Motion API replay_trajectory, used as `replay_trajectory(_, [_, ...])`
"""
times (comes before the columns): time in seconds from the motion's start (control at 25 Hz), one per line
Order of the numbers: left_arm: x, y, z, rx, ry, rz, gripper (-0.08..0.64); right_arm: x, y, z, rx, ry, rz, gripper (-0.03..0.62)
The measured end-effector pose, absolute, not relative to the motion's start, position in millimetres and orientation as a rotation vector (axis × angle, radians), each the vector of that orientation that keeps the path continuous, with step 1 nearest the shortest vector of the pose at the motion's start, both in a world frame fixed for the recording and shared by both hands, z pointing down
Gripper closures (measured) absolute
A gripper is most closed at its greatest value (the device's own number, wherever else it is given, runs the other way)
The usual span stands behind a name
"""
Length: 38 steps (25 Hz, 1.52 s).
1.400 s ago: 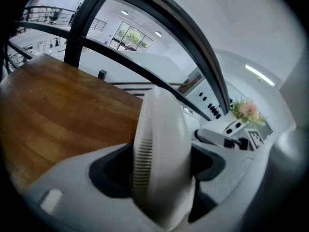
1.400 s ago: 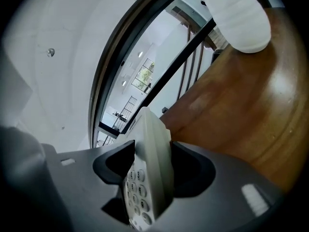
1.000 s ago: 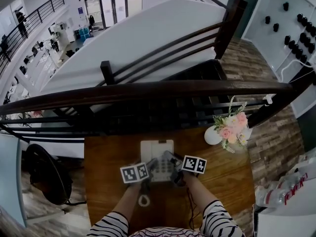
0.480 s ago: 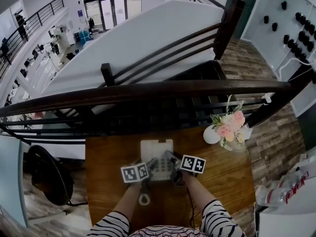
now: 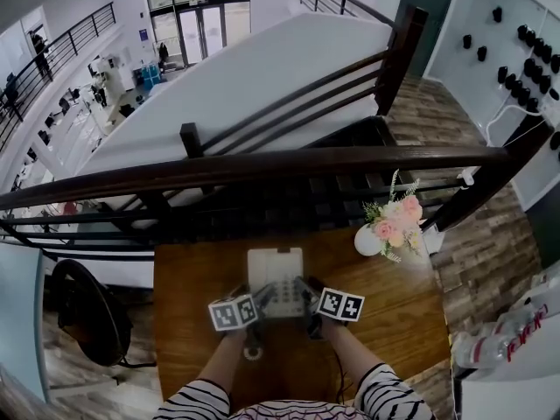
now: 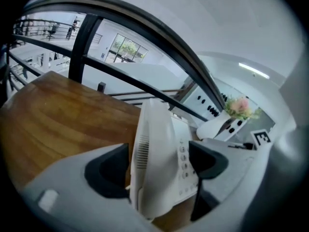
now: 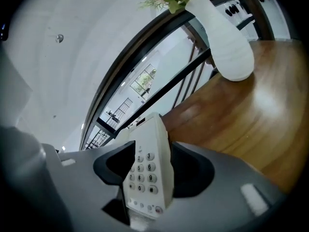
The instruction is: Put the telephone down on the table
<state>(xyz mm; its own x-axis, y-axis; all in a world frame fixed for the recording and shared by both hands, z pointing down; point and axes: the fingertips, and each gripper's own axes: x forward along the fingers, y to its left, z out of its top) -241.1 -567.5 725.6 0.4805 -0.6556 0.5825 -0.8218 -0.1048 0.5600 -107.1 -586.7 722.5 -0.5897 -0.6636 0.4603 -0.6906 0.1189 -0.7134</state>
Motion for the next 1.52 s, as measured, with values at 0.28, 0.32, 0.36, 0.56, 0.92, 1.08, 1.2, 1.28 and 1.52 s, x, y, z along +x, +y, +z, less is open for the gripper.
replay_trajectory(0.28, [-241,-529,705,1.849,-1.298,0.197,0.183,-102,-536,702,1.378,-2.372,1.473,0.410])
replay_trajectory(0.32, [-240,-522,702,1.855,-1.304,0.192,0.188,-101,-528,700,1.373,-2.377,1.470,0.414])
replay_trajectory(0.36, [-239,-516,698,1.861,-1.309,0.187,0.195,-101,-521,697,1.367,-2.382,1.466,0.426])
replay_trajectory(0.56, [-233,-483,676,1.885,-1.346,0.175,0.256,-97,-488,678,1.344,-2.414,1.410,0.468])
replay_trajectory(0.92, [-211,-421,643,1.943,-1.408,0.144,0.386,-76,-434,648,1.325,-2.488,1.334,0.565])
replay_trajectory(1.08, [-197,-389,629,1.977,-1.427,0.137,0.494,-66,-405,634,1.308,-2.517,1.292,0.592])
replay_trajectory(1.2, [-187,-364,619,1.996,-1.440,0.122,0.557,-59,-381,627,1.283,-2.539,1.277,0.592])
replay_trajectory(1.28, [-180,-346,615,2.008,-1.441,0.116,0.557,-53,-366,622,1.277,-2.550,1.262,0.592])
replay_trajectory(1.52, [-158,-288,612,2.022,-1.475,0.094,0.557,-33,-312,616,1.241,-2.594,1.214,0.592])
